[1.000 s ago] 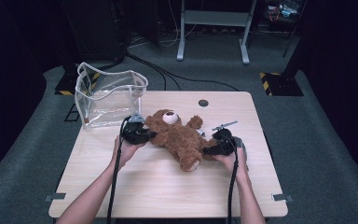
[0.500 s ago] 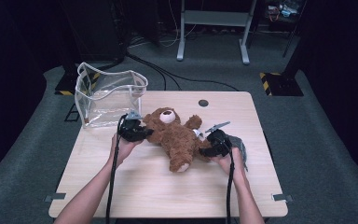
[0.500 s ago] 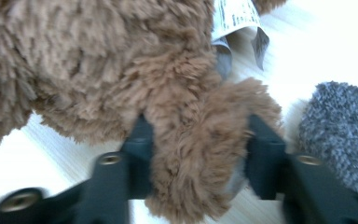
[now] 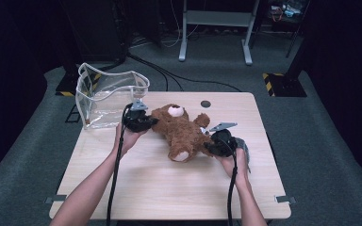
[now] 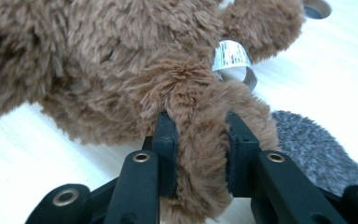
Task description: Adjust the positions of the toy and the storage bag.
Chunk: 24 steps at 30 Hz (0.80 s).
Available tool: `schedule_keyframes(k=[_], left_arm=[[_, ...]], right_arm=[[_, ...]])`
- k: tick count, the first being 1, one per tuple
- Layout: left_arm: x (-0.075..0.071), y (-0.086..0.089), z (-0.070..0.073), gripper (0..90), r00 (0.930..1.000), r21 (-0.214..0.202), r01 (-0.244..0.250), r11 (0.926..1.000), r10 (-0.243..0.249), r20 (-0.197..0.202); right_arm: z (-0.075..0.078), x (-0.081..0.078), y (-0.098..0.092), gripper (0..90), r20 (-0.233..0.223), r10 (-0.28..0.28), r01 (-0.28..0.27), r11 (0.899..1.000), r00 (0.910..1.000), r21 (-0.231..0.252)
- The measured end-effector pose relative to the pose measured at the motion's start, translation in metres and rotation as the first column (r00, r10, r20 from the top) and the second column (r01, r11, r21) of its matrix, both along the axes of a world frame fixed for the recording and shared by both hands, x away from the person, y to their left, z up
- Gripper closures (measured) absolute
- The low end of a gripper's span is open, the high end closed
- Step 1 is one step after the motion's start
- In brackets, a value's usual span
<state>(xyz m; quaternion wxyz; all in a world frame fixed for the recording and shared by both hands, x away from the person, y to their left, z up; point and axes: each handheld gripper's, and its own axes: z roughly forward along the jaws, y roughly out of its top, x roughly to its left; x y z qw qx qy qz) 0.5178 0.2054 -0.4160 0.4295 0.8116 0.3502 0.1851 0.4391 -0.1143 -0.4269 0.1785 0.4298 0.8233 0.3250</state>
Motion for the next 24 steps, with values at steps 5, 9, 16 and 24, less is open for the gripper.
schedule_keyframes(k=[5,9,16,24], left_arm=[[0.010,-0.006,-0.002,77.8,0.9999,-0.001,0.001,1.0000,-0.001,-0.015],[0.018,-0.007,-0.006,77.7,0.9997,0.005,0.002,1.0000,-0.002,-0.026],[0.027,-0.001,-0.019,77.0,0.9956,-0.001,-0.010,0.9999,0.010,-0.093],[0.028,0.004,-0.030,74.1,0.9898,-0.011,-0.040,0.9991,0.038,-0.137]], right_arm=[[0.008,-0.013,0.005,70.1,0.021,-0.020,0.021,0.999,0.9996,-0.024],[0.010,-0.021,0.011,69.9,0.031,-0.025,0.026,0.999,0.9992,-0.038],[-0.003,-0.029,0.025,69.0,-0.005,0.009,-0.009,0.999,0.9999,-0.032],[-0.018,-0.030,0.032,65.0,-0.050,0.039,-0.038,0.999,0.9980,0.026]])
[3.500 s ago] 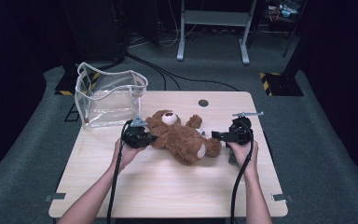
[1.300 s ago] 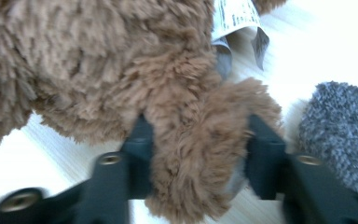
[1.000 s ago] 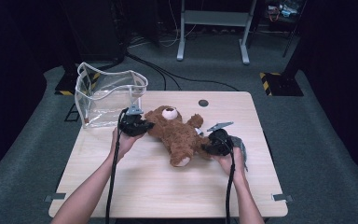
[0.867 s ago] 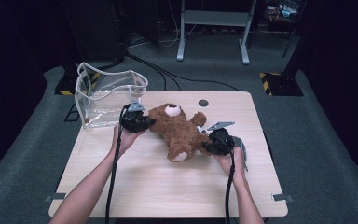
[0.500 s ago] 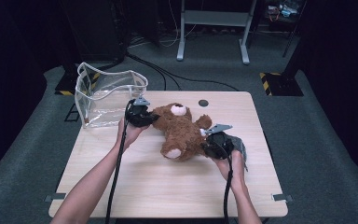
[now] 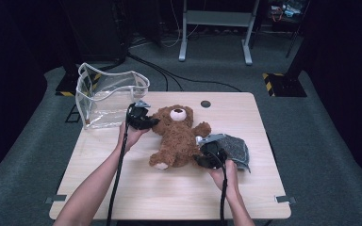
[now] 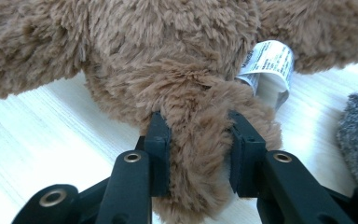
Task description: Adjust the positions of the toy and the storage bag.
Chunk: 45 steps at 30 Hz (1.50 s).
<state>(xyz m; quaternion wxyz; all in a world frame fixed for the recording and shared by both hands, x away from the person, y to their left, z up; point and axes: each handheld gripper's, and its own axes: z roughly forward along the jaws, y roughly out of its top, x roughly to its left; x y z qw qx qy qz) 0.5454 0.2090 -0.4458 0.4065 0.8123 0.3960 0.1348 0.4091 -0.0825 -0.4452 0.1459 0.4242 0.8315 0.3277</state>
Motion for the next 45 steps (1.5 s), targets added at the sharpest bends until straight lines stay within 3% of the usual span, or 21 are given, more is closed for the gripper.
schedule_keyframes(k=[2,6,8,11,15,18,22,26,27,29,37,42,45], left_arm=[[-0.001,0.002,-0.001,67.4,0.9996,0.007,-0.025,0.9997,0.025,-0.011],[-0.006,0.007,0.003,38.2,0.9954,-0.012,-0.089,0.9960,0.088,-0.038],[-0.012,0.006,0.008,29.4,0.9949,-0.029,-0.099,0.9947,0.098,-0.024],[-0.020,-0.005,0.020,23.4,0.9952,-0.054,-0.097,0.9937,0.098,0.002],[-0.027,-0.026,0.030,17.9,0.9966,-0.064,-0.082,0.9946,0.082,-0.005],[-0.025,-0.042,0.031,14.6,0.9955,-0.056,-0.092,0.9942,0.091,-0.027],[-0.017,-0.053,0.023,11.2,0.9888,-0.039,-0.119,0.9922,0.114,-0.096],[-0.012,-0.054,0.012,7.0,0.9753,-0.039,-0.159,0.9865,0.151,-0.161],[-0.012,-0.054,0.012,6.0,0.9753,-0.039,-0.159,0.9865,0.151,-0.161],[-0.010,-0.052,0.008,4.2,0.9683,-0.043,-0.182,0.9824,0.171,-0.182],[-0.010,-0.058,0.007,0.0,0.9581,-0.065,-0.219,0.9736,0.202,-0.203],[-0.009,-0.067,0.012,0.0,0.9592,-0.072,-0.214,0.9741,0.196,-0.204],[-0.007,-0.072,0.012,0.0,0.9542,-0.069,-0.229,0.9710,0.210,-0.213]], right_arm=[[-0.001,-0.001,0.001,63.9,-0.001,0.003,-0.003,1.000,1.0000,0.003],[-0.003,-0.002,0.003,60.2,-0.014,-0.005,0.005,1.000,0.9999,0.016],[-0.004,-0.001,0.002,56.9,-0.011,-0.002,0.002,1.000,0.9999,0.023],[-0.006,-0.001,0.003,52.2,-0.009,-0.013,0.013,0.999,0.9999,0.034],[-0.007,-0.002,0.005,44.1,-0.017,-0.015,0.016,0.999,0.9997,0.040],[-0.007,-0.002,0.005,33.4,-0.020,-0.022,0.023,0.999,0.9996,0.046],[-0.006,-0.006,0.001,14.7,0.000,-0.030,0.030,0.997,0.9996,0.077],[-0.007,-0.015,-0.006,3.8,0.035,-0.028,0.025,0.996,0.9990,0.083],[-0.009,-0.018,-0.009,0.8,0.044,-0.031,0.027,0.995,0.9986,0.093],[-0.013,-0.023,-0.015,0.0,0.051,-0.040,0.036,0.995,0.9979,0.093],[-0.038,-0.048,-0.034,0.0,0.074,-0.112,0.106,0.991,0.9910,0.078],[-0.049,-0.067,-0.047,0.0,0.075,-0.175,0.170,0.983,0.9817,0.073],[-0.057,-0.074,-0.053,0.0,0.068,-0.219,0.215,0.974,0.9733,0.070]])
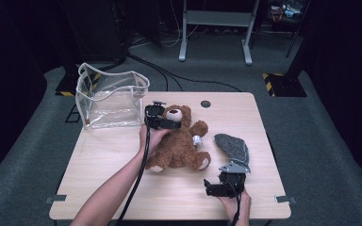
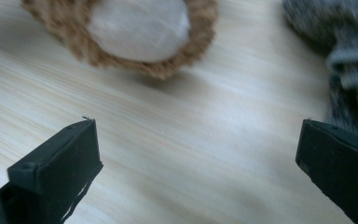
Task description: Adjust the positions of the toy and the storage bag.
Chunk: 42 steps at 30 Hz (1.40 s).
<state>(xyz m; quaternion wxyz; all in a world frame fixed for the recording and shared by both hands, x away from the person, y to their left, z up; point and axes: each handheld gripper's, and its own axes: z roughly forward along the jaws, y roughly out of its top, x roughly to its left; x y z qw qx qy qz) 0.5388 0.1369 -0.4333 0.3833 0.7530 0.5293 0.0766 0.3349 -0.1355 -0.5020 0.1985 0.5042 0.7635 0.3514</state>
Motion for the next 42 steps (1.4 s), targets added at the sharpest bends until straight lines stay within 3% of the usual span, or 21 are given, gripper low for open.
schedule_keyframes(k=[3,8,11,14,21,24,28,30,32,33,36,42], left_arm=[[0.004,-0.005,-0.003,0.0,0.9999,0.021,-0.009,0.9997,0.009,-0.013],[0.011,-0.015,-0.011,0.0,0.9990,0.085,-0.026,0.9961,0.029,-0.034],[0.014,-0.017,-0.016,0.0,0.9984,0.100,-0.034,0.9944,0.038,-0.042],[0.015,-0.020,-0.021,0.0,0.9980,0.097,-0.040,0.9944,0.045,-0.044],[0.017,-0.034,-0.032,0.0,0.9986,0.165,-0.007,0.9863,0.015,-0.050],[0.016,-0.037,-0.037,0.0,0.9987,0.173,-0.003,0.9848,0.012,-0.049],[0.017,-0.034,-0.045,1.6,0.9969,0.145,-0.010,0.9893,0.021,-0.076],[0.014,-0.032,-0.048,9.6,0.9985,0.129,-0.008,0.9916,0.015,-0.052],[0.013,-0.031,-0.048,23.0,0.9991,0.133,-0.005,0.9911,0.011,-0.041],[0.010,-0.031,-0.048,30.4,1.0000,0.134,-0.004,0.9910,0.005,-0.006],[0.008,-0.033,-0.047,44.1,0.9994,0.151,0.016,0.9884,-0.020,0.029],[0.001,-0.029,-0.045,59.7,0.9906,0.156,0.045,0.9867,-0.064,0.120]], right_arm=[[-0.008,-0.004,-0.005,0.0,-0.010,-0.050,0.050,0.999,0.9987,-0.009],[-0.015,-0.004,-0.012,0.0,-0.018,-0.089,0.089,0.996,0.9959,-0.003],[-0.017,-0.003,-0.012,0.0,-0.024,-0.108,0.108,0.994,0.9938,-0.007],[-0.020,-0.003,-0.014,0.0,-0.034,-0.105,0.104,0.995,0.9939,-0.005],[-0.025,0.000,-0.013,0.0,-0.048,-0.111,0.110,0.994,0.9927,-0.013],[-0.025,0.000,-0.014,0.0,-0.050,-0.115,0.114,0.993,0.9922,-0.011],[-0.025,0.000,-0.015,0.0,-0.048,-0.117,0.116,0.993,0.9920,-0.009],[-0.025,0.000,-0.016,0.0,-0.047,-0.119,0.119,0.993,0.9918,-0.001],[-0.025,0.000,-0.016,0.0,-0.048,-0.118,0.118,0.993,0.9919,0.001],[-0.025,0.000,-0.016,0.0,-0.050,-0.128,0.129,0.992,0.9905,0.015],[-0.025,0.001,-0.017,0.0,-0.045,-0.132,0.132,0.991,0.9903,0.017],[-0.025,0.001,-0.020,0.0,-0.042,-0.127,0.128,0.991,0.9911,0.039]])
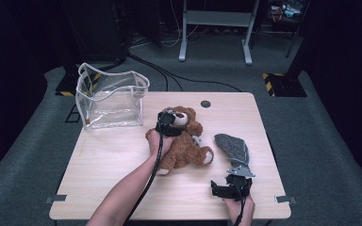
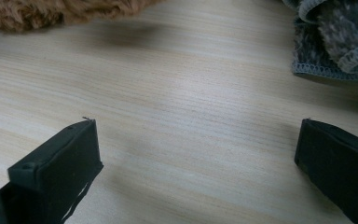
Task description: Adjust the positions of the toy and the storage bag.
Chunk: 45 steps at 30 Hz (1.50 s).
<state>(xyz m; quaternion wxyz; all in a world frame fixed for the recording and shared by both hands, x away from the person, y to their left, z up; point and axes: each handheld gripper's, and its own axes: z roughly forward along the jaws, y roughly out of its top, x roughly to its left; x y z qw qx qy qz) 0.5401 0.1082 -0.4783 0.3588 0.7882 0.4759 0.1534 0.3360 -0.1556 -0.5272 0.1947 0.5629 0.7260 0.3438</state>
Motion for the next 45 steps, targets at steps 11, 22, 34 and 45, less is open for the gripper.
schedule_keyframes(k=[11,22,34,45], left_arm=[[-0.013,0.014,0.018,63.2,0.9906,-0.119,0.028,0.9925,-0.012,0.136],[-0.048,0.031,0.059,63.5,0.9319,-0.165,0.121,0.9789,-0.055,0.358],[-0.067,0.075,0.099,63.4,0.9038,-0.159,0.174,0.9719,-0.093,0.418],[-0.080,0.114,0.115,63.3,0.9105,-0.131,0.193,0.9725,-0.128,0.393]], right_arm=[[0.000,0.000,-0.003,0.0,0.000,0.014,-0.014,1.000,0.9999,0.007],[0.000,0.000,-0.003,0.0,0.004,0.014,-0.014,1.000,0.9999,0.009],[0.000,0.001,0.000,0.0,0.002,0.004,-0.004,1.000,1.0000,-0.007],[0.000,0.000,0.001,0.0,-0.001,0.013,-0.013,0.999,0.9999,-0.030]])
